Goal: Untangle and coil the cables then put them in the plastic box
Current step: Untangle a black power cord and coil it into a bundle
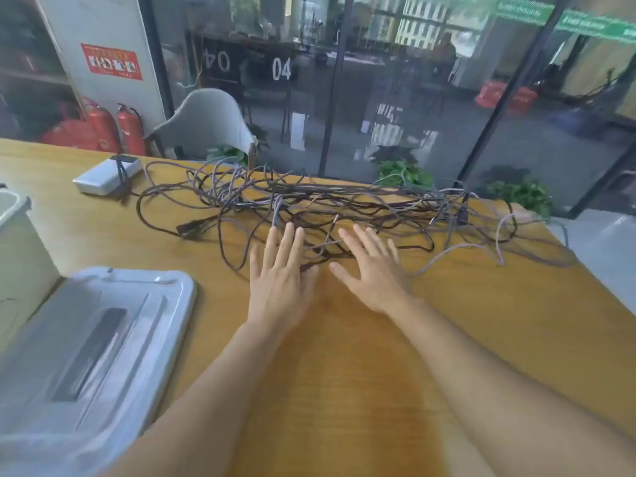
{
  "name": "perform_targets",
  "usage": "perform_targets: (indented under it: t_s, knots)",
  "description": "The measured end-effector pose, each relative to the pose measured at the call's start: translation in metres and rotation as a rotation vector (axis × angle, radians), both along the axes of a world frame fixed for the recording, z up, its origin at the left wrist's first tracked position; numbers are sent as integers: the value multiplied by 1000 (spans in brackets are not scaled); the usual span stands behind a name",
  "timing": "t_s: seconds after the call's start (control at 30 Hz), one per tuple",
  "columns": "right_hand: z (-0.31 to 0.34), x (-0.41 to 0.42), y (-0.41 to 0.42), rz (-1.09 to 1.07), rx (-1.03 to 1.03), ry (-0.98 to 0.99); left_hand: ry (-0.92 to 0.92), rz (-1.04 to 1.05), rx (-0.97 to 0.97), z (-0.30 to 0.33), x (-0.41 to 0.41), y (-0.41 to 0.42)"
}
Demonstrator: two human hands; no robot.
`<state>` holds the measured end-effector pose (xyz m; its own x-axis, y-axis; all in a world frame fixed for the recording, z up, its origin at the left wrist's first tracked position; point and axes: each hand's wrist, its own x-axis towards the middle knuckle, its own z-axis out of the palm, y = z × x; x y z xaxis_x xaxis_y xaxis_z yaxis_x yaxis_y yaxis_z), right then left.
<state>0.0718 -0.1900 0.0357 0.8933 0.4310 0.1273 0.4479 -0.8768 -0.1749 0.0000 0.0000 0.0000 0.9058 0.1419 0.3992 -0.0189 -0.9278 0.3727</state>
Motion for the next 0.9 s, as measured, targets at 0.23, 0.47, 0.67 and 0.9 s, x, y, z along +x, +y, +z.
perform_targets:
  t_s: [0.23,0.47,0.67,0.9]
  knots:
    - [-37,-12,8,68,1,-327,-29,-25,159,-23,-18,11]
    - [-52,-23,14,236,141,-146,65,-73,154,-25,-34,6]
    - [-51,-31,10,202,132,-65,137,-89,116,-20,-44,4]
    - [-50,-30,10,232,111,-11,92,-175,91,-13,-47,5]
